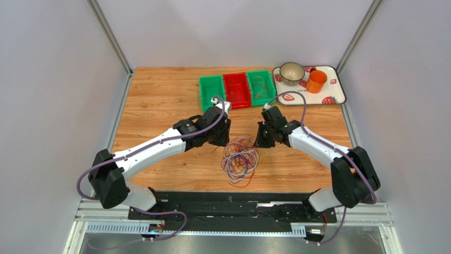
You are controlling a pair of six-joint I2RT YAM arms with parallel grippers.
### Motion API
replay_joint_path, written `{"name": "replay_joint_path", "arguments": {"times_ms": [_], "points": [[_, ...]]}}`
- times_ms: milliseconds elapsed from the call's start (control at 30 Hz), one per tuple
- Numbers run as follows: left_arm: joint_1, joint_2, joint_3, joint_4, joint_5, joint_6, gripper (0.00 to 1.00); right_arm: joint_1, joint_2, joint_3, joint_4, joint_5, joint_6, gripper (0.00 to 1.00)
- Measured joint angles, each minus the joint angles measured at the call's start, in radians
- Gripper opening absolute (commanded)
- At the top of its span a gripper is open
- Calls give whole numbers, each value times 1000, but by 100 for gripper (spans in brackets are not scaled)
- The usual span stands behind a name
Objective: Untangle the cables
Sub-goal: Untie the cable.
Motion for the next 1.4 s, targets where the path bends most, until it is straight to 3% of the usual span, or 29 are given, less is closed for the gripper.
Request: {"name": "replay_joint_path", "arguments": {"times_ms": [300, 467, 667, 800, 1100, 1400], "points": [[0, -125, 47, -147, -54, 8, 43, 0, -112, 170, -137, 32, -52, 0], [0, -274, 87, -243, -114, 27, 48, 0, -120, 290, -205, 28, -97, 0], [0, -477, 6, -292, -176, 44, 50, 0, -117, 556, -300, 6, -151, 0], [0, -530, -52, -324, -180, 42, 50, 0, -117, 761, -309, -43, -184, 0], [0, -574, -66, -417, -215, 50, 50, 0, -106, 1104, -232, -118, -235, 0], [0, -685, -66, -468, -260, 67, 49, 1, -118, 1081, -63, -31, -288, 0]]}}
